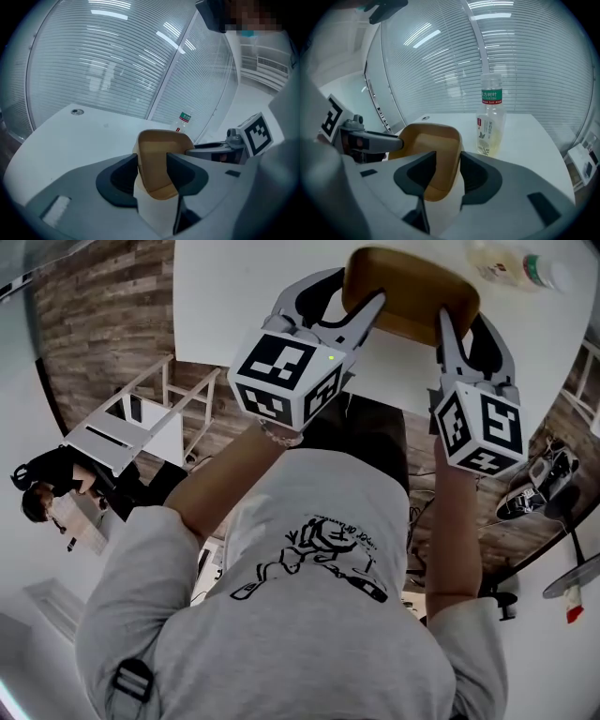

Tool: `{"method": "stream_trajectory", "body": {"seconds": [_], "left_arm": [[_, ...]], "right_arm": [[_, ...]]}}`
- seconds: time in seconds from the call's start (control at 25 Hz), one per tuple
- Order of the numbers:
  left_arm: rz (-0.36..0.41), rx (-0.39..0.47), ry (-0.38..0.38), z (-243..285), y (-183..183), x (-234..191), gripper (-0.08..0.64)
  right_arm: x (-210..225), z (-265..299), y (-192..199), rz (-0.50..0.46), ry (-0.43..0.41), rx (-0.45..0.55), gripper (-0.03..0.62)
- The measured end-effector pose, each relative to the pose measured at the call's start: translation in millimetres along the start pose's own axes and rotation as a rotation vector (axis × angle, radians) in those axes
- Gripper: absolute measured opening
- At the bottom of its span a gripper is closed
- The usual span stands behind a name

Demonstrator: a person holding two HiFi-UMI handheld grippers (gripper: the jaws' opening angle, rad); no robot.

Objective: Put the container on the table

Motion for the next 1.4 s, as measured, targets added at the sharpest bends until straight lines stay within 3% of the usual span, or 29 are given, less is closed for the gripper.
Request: {"method": "stream_trajectory", "body": {"seconds": [0.84,1.12,1.4], "left_arm": [[0.010,-0.079,-0.029,52,41,-16,0.189],[0.014,-0.087,-0.013,42,36,-12,0.207],[0.039,-0.038,-0.057,10,6,-14,0.213]], "right_arm": [[31,56,39,0.026,-0.004,-0.083,0.149],[32,45,30,0.015,0.016,-0.046,0.186],[25,2,5,-0.036,0.029,0.003,0.186]]}}
Point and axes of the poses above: the fingertips, and each gripper's own axes: z forward along the fingers, x to its right, y out of its underside, the point moved 6 cm from there along -z, backward along the fingers, and after that the axes turned 11 degrees about z, right-handed, at the moved point
